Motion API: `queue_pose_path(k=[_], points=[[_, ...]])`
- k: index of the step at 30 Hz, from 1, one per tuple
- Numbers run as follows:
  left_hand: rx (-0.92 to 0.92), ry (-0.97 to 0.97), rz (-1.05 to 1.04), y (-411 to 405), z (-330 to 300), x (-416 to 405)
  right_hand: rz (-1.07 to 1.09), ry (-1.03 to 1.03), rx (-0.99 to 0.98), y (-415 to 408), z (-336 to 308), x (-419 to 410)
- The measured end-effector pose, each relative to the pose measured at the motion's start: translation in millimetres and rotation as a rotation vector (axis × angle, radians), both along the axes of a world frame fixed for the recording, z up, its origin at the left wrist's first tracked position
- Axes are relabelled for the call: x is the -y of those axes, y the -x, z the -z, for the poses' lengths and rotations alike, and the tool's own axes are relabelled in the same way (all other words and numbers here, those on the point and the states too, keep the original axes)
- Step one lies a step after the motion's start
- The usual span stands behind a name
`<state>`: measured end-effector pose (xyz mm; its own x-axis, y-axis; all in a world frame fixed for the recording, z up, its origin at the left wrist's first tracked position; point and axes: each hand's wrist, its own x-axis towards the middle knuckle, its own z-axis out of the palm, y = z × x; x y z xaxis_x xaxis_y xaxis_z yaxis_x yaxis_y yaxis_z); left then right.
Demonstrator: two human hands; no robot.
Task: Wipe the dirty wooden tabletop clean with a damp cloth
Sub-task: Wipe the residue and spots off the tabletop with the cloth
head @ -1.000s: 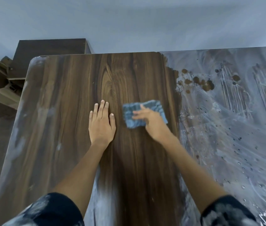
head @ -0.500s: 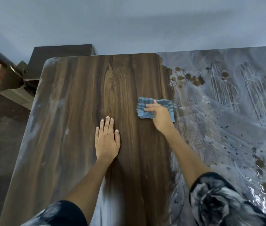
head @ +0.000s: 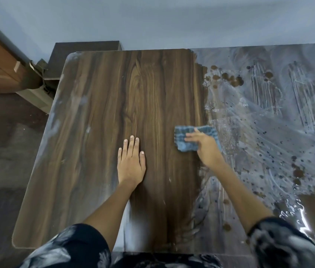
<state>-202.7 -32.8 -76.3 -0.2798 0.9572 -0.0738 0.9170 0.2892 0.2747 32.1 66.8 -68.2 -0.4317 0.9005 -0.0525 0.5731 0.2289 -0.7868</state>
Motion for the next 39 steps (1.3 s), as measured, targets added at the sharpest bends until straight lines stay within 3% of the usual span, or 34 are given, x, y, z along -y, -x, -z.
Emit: queue_pose_path(k=[5,9,13,18,23,26,29,32,35,39], points=[[0.005,-0.002,0.003,-5.0,0.3,14.1,0.012,-0.018,0.103,53.7,-5.2,12.8],[-0.002,0.0,-0.009,-6.5,0.7,19.7,-0.231,0.009,0.035,50.8,-8.6,70.0],[-0.006,0.021,0.009,-6.3,2.1,26.8,-0.436,0.037,0.077,-3.8,4.5,105.1],[-0.011,0.029,0.033,-8.1,1.2,39.9,-0.166,-0.008,0.126,-40.1,-4.1,61.5],[-0.005,0.033,0.042,-9.9,1.2,49.9,0.194,-0.026,0.142,19.7,-9.0,52.1],[-0.003,0.036,0.054,-10.2,1.1,58.2,0.062,-0.045,0.173,43.7,-9.2,100.7],[0.013,0.045,0.093,-7.0,0.5,67.1,-0.215,-0.022,0.041,35.1,-2.0,161.5],[0.023,0.046,0.133,-1.9,1.2,81.7,-0.346,0.013,0.11,0.8,-2.6,201.9],[0.021,0.05,0.148,-2.1,1.0,98.9,-0.301,0.034,0.168,-38.2,-12.9,190.2],[0.02,0.057,0.145,-5.9,-0.4,120.2,-0.056,0.067,-0.006,-34.2,-9.8,156.6]])
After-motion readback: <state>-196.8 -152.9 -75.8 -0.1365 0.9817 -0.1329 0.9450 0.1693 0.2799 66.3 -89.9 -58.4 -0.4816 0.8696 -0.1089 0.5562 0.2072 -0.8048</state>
